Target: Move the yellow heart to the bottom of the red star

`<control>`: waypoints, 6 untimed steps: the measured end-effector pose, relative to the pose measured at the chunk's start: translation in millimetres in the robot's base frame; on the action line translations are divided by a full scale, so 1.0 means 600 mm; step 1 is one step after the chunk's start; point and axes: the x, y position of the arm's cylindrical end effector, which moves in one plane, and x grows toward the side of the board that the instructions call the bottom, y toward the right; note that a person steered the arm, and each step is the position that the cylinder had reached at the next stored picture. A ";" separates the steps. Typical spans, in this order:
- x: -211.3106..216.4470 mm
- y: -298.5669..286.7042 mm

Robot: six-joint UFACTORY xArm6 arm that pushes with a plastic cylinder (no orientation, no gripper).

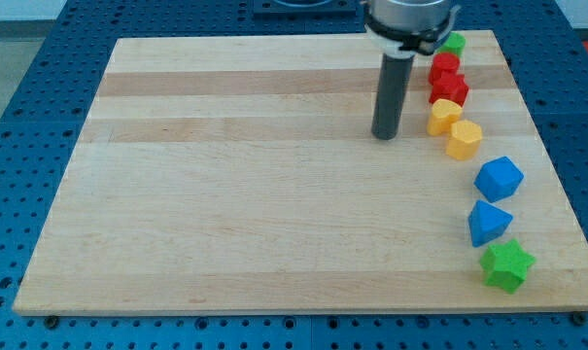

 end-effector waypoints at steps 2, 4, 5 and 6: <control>-0.005 0.053; -0.017 0.071; -0.046 0.019; -0.088 0.065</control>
